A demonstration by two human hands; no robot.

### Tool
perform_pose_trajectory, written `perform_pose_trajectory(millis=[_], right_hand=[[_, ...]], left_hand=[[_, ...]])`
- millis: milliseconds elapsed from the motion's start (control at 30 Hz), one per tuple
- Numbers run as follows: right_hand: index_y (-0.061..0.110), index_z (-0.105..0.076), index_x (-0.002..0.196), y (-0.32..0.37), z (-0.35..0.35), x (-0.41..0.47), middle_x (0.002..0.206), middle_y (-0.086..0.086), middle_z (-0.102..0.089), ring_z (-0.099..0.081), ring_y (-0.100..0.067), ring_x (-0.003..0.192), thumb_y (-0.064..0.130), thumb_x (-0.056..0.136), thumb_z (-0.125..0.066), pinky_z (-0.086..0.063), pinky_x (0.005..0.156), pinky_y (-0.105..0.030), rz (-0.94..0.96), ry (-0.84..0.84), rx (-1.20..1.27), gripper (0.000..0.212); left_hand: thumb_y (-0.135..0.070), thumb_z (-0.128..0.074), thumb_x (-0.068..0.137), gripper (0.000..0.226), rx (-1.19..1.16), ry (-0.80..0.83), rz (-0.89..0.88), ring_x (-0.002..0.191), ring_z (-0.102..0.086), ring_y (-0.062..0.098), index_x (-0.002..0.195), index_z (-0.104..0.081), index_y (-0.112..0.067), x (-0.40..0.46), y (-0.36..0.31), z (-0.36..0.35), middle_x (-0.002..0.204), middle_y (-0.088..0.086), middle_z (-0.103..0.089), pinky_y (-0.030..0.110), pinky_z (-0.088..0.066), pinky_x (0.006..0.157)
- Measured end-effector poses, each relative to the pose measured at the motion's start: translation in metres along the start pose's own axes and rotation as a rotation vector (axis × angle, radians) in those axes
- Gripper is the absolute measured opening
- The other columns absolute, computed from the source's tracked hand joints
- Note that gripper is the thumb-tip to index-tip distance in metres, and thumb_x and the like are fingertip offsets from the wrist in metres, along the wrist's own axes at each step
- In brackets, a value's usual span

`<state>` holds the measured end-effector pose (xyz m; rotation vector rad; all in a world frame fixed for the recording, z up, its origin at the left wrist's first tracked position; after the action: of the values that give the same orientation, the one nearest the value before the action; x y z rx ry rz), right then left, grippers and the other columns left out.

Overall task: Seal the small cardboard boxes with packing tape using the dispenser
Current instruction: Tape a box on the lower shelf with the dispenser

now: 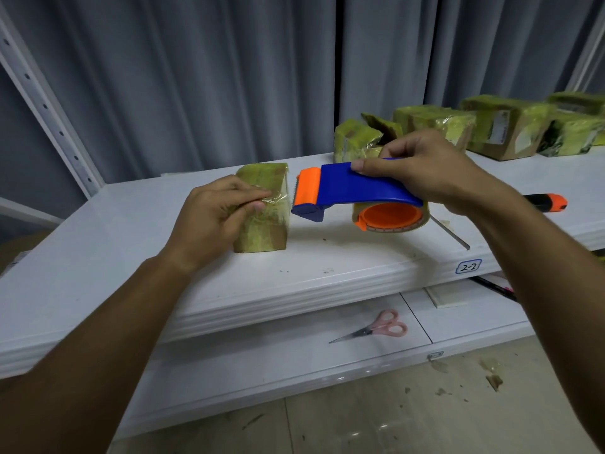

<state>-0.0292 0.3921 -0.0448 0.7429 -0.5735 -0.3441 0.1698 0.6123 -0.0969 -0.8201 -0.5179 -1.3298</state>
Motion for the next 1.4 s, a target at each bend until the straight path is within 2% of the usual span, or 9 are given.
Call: perform_pose_trajectory(millis=[200,333,467,633,767,933,1033,1167,1400], right_hand=[[0.017,-0.073,0.071,0.001,0.003,-0.003,0.068,0.002,-0.07,-0.064,-0.011,0.063,0.072,0.07,-0.069,-0.046,0.06,-0.029,-0.027,0.01,-0.091,0.055],[0.014,-0.071,0.07,0.01,-0.001,-0.002,0.064,0.002,-0.066,-0.059,-0.009,0.059,0.07,0.074,-0.071,-0.038,0.053,-0.025,-0.025,-0.015,-0.208,0.056],[0.012,-0.068,0.066,0.022,-0.006,-0.003,0.062,-0.003,-0.062,-0.056,-0.013,0.06,0.067,0.077,-0.071,-0.035,0.052,-0.026,0.007,-0.037,-0.32,0.056],[0.018,-0.062,0.059,0.036,-0.024,-0.006,0.06,0.002,-0.056,-0.053,-0.012,0.061,0.062,0.078,-0.073,-0.036,0.051,-0.029,-0.026,-0.099,-0.429,0.049],[0.016,-0.064,0.081,0.056,-0.046,-0.001,0.076,0.001,-0.062,-0.06,-0.022,0.073,0.055,0.076,-0.073,-0.049,0.058,-0.034,-0.036,-0.182,-0.549,0.04],[0.019,-0.045,0.069,0.073,-0.055,-0.005,0.068,0.002,-0.047,-0.051,-0.027,0.071,0.04,0.075,-0.07,-0.024,0.048,-0.027,0.0,-0.303,-0.642,0.033],[0.018,-0.038,0.064,0.075,-0.058,-0.005,0.067,0.001,-0.048,-0.052,-0.028,0.068,0.036,0.075,-0.069,-0.029,0.052,-0.028,-0.009,-0.31,-0.643,0.037],[0.019,-0.051,0.078,0.067,-0.057,-0.006,0.081,0.0,-0.058,-0.055,-0.027,0.076,0.04,0.079,-0.069,-0.036,0.06,-0.032,-0.037,-0.298,-0.59,0.028],[0.018,-0.05,0.076,0.055,-0.073,-0.01,0.064,0.001,-0.041,-0.041,-0.025,0.059,0.028,0.078,-0.068,-0.02,0.05,-0.027,-0.021,-0.31,-0.728,0.02]], left_hand=[[-0.029,-0.058,0.095,0.023,0.122,0.07,0.057,0.098,-0.058,0.007,0.113,-0.071,-0.023,0.001,-0.004,0.001,0.106,-0.018,-0.06,0.018,-0.043,0.079],[-0.035,-0.05,0.095,0.032,0.23,0.165,0.067,0.102,-0.054,0.009,0.125,-0.062,-0.031,0.005,-0.011,0.0,0.118,-0.015,-0.057,0.03,-0.045,0.078],[-0.043,-0.057,0.098,0.032,0.255,0.133,0.104,0.096,-0.053,0.01,0.126,-0.068,-0.032,0.006,-0.016,-0.003,0.109,-0.015,-0.054,0.031,-0.044,0.077],[-0.036,-0.065,0.096,0.025,0.235,0.053,0.106,0.094,-0.06,0.015,0.119,-0.074,-0.03,0.005,-0.018,-0.008,0.102,-0.011,-0.062,0.03,-0.04,0.071],[-0.035,-0.066,0.093,0.025,0.187,0.01,0.103,0.091,-0.064,0.017,0.115,-0.076,-0.029,0.004,-0.018,-0.008,0.1,-0.008,-0.069,0.035,-0.048,0.071],[-0.03,-0.071,0.092,0.019,0.142,-0.06,0.135,0.09,-0.066,0.017,0.11,-0.078,-0.029,0.003,-0.016,-0.011,0.098,-0.008,-0.072,0.041,-0.052,0.071],[-0.031,-0.071,0.092,0.019,0.132,-0.077,0.155,0.089,-0.066,0.016,0.109,-0.078,-0.029,0.003,-0.015,-0.012,0.096,-0.009,-0.072,0.041,-0.052,0.071],[-0.031,-0.072,0.091,0.018,0.117,-0.081,0.188,0.091,-0.065,0.014,0.108,-0.079,-0.028,0.003,-0.017,-0.014,0.097,-0.01,-0.072,0.034,-0.049,0.074],[-0.029,-0.073,0.09,0.017,0.095,-0.094,0.199,0.09,-0.065,0.011,0.105,-0.08,-0.027,0.002,-0.026,-0.015,0.095,-0.012,-0.071,0.031,-0.05,0.077]])
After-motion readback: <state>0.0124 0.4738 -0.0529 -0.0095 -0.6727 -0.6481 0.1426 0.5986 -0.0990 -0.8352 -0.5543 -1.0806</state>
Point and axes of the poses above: each hand's wrist, its own x-axis towards the middle knuckle, its own z-axis out of the back of the hand, y = z × x, the point moved 3 cm from there along x, towards the middle knuckle
